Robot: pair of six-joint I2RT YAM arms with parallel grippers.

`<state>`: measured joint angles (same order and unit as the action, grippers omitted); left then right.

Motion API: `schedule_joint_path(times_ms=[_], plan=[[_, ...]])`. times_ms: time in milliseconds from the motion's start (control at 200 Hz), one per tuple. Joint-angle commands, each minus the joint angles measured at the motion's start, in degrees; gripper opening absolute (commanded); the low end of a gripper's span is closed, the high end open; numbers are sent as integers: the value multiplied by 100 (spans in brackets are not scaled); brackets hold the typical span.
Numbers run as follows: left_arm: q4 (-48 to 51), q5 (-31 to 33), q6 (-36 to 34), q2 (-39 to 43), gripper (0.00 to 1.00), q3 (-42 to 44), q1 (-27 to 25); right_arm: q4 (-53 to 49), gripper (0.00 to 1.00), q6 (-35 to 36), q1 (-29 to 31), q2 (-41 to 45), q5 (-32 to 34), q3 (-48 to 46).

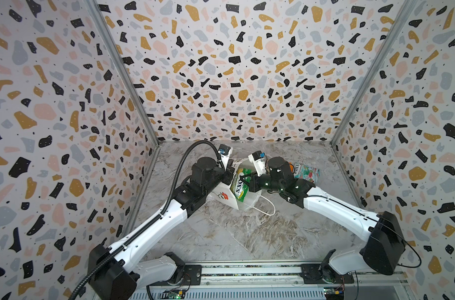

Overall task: Take the snacks out of the paper bag
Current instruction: 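Grasp the green Spring Tea packet with the right gripper and lift it out, then lower the green packet onto the table beside the bag and release it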

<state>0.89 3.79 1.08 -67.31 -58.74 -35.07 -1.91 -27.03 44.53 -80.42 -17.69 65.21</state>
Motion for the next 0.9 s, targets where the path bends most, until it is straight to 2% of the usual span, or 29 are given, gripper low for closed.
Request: schedule_joint_path(times_ms=[0,225,355,651,896], plan=[[-115,111,24,-1,0,-101,-2,-198,0,599,-56,624,-283,44],[-97,130,19,-6,0,-98,0,-856,0,1003,-311,1249,-409,195],[-95,139,14,-2,0,-95,-6,-1221,0,1216,-670,1640,-376,251],[-89,139,6,-18,0,-102,0,-1984,0,1668,-1697,2313,-13,368],[-70,117,-20,-19,0,-108,-4,-2557,0,1965,-2389,2300,739,199]])
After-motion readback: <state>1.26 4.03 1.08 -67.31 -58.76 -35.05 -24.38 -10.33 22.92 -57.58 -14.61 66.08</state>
